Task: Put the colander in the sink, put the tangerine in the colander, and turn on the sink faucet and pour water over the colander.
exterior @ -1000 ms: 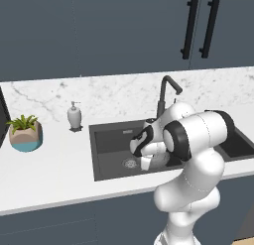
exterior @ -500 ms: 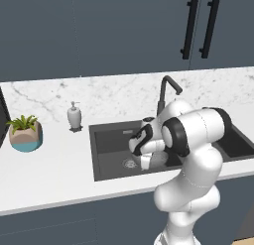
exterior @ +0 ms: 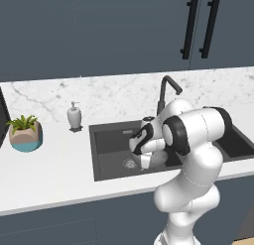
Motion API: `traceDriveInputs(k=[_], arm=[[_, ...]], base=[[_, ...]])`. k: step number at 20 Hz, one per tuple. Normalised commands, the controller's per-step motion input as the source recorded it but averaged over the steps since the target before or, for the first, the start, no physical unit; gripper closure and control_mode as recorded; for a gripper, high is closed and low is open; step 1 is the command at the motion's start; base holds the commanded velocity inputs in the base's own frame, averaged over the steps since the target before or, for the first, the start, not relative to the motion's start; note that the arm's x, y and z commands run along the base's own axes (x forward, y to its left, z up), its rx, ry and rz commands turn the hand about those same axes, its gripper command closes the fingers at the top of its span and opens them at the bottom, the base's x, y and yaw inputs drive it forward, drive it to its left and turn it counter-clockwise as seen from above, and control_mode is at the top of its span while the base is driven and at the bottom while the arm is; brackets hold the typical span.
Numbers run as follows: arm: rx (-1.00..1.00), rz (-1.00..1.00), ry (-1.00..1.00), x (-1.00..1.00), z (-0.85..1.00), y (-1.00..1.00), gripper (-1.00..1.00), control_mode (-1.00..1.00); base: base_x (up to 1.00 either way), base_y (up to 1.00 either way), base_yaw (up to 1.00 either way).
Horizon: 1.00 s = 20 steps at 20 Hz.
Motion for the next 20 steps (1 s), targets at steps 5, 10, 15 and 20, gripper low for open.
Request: traceDriveInputs(k=[5,10,15,20], arm=[[0.00,0.00,0.00,0.00,0.00,0.00,-1.00,-1.00],[0.00,0.00,0.00,0.00,0.00,0.00,-1.00,-1.00],[0.00,0.00,0.00,0.00,0.00,0.00,-1.00,-1.00],[0.00,0.00,0.00,0.03,0.00,0.00,-1.00,-1.00]], base=[[0.00,0.00,0.00],[0.00,0.00,0.00],[0.00,0.00,0.00],[0.00,0.00,0.00]])
